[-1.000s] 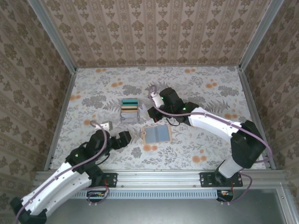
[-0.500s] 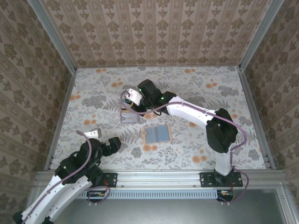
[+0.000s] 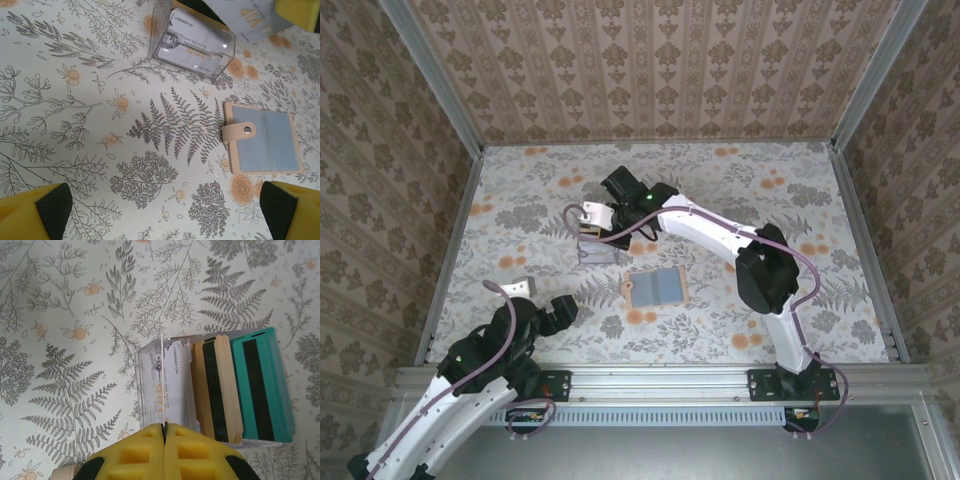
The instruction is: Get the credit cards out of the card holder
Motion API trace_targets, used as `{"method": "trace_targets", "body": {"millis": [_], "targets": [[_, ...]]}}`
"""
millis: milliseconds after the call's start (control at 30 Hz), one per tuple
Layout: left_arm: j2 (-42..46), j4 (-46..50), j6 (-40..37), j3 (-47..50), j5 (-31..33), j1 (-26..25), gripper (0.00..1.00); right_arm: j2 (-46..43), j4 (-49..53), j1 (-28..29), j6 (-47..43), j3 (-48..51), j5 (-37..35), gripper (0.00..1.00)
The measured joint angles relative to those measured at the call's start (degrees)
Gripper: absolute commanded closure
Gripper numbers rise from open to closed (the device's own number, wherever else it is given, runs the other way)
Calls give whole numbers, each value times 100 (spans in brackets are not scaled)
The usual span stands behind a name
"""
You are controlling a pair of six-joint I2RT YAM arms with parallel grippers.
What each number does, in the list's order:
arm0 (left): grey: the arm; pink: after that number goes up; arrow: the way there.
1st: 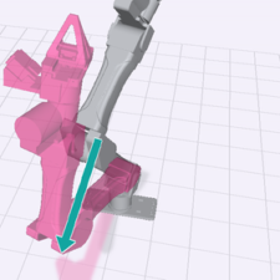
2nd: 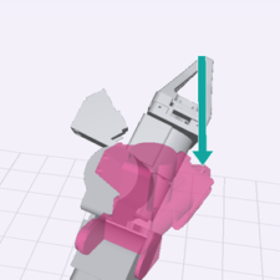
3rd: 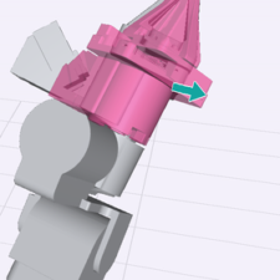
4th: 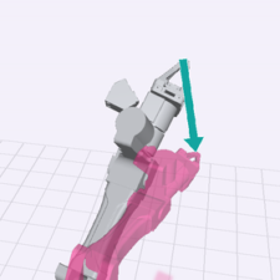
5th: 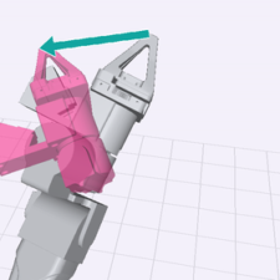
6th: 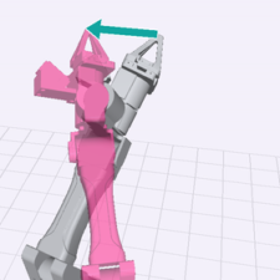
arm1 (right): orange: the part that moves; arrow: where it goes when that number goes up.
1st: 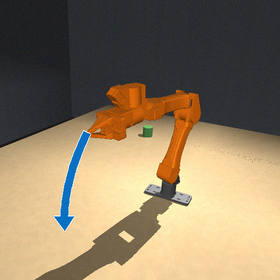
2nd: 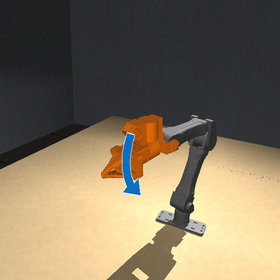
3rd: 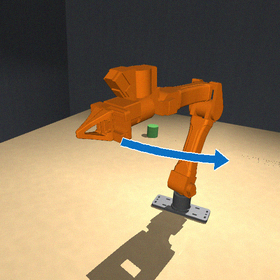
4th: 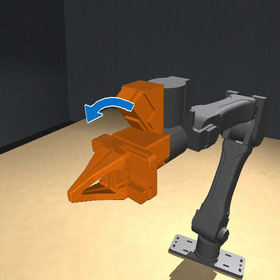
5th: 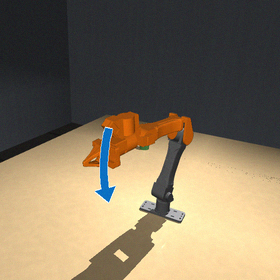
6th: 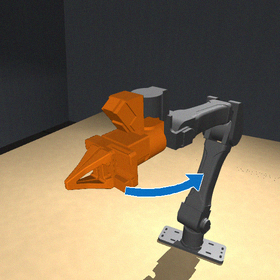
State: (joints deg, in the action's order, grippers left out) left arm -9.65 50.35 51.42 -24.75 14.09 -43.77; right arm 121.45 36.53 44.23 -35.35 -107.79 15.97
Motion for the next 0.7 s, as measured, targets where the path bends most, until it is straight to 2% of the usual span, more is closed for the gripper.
{"method": "trace_targets", "body": {"millis": [700], "targets": [[4, 48, 2, 0, 35, 0, 0, 984, 739, -57, -90, -984, 48, 100]]}}
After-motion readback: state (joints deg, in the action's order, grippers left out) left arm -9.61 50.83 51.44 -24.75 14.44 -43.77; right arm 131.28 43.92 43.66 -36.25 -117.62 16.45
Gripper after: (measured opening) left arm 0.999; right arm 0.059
